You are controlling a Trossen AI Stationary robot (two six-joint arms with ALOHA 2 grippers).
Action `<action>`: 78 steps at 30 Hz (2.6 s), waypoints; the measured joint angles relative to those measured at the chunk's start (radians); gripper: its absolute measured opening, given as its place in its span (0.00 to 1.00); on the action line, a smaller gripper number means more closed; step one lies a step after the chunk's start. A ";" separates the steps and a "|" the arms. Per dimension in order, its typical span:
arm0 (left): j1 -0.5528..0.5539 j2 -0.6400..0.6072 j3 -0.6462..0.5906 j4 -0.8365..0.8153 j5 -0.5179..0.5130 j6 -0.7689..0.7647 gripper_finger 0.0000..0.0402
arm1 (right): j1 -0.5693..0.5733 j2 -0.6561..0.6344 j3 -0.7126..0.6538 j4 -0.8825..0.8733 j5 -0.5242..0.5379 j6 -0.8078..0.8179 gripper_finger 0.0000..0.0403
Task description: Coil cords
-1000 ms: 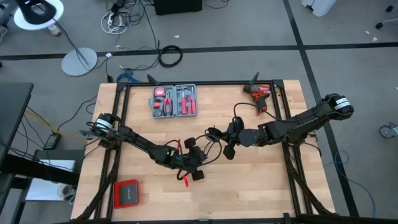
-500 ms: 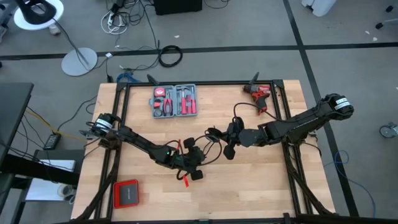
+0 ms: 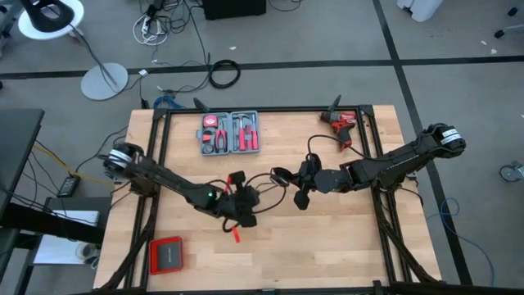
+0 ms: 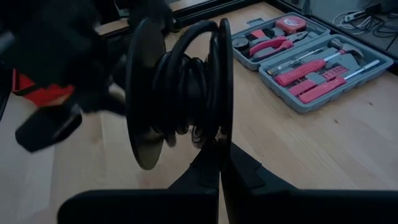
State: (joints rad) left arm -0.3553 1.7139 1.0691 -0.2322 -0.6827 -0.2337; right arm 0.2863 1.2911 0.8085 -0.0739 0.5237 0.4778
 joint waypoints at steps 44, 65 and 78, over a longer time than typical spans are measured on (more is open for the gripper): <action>0.118 -0.015 0.443 -0.281 -0.158 0.432 0.00 | -0.041 0.000 0.000 -0.011 0.052 0.064 0.00; 0.219 -0.004 0.504 -0.142 -0.117 0.602 0.00 | -0.111 -0.001 0.000 -0.006 0.039 0.052 0.00; 0.230 -0.004 0.503 -0.097 -0.134 0.668 0.00 | -0.237 0.087 0.001 0.099 0.007 -0.008 0.00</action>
State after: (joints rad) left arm -0.1251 1.7100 1.5725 -0.3290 -0.8169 0.4345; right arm 0.0492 1.3781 0.8097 0.0255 0.5309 0.4700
